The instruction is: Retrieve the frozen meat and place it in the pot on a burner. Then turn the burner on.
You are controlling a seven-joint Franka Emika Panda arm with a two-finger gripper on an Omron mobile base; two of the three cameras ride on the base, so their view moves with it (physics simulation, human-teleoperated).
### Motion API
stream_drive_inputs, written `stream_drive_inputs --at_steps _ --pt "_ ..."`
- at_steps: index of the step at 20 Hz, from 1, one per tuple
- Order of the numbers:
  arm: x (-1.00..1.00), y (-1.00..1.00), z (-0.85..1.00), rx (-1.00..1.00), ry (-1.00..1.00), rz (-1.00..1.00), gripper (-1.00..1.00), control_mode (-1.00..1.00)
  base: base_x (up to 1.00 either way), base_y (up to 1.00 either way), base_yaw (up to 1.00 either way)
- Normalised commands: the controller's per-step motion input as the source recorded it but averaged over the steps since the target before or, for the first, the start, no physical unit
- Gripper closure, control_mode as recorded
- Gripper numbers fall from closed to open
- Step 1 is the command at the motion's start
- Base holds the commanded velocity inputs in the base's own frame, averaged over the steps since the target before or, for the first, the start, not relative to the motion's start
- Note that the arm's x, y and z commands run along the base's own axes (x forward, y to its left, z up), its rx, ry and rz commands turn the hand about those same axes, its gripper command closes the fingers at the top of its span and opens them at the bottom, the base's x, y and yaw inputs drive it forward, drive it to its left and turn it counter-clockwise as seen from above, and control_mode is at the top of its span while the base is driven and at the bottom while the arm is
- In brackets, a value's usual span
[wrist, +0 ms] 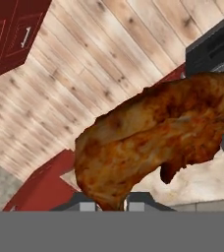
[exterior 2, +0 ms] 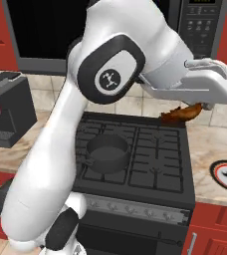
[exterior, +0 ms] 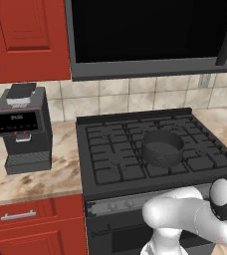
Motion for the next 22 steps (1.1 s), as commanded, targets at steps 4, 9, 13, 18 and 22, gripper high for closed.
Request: stream_drive_inputs --at_steps 4,9,13,18,22 --pt "0.11 1.00 -0.96 -0.38 0.09 0.01 1.00 -1.00 0.00 0.00 0.00" --pt "0.07 0.83 -0.57 -0.13 0.02 -0.06 1.00 -1.00 0.00 0.00 0.00" --pt "0.22 0.02 -0.25 0.28 0.00 -0.23 1.00 -1.00 0.00 0.00 0.00" --pt "0.49 0.11 -0.14 0.26 -0.03 -0.23 1.00 -1.00 0.00 0.00 0.00" --pt "0.55 0.00 -0.24 0.30 0.03 -0.02 1.00 -1.00 0.00 0.00 0.00"
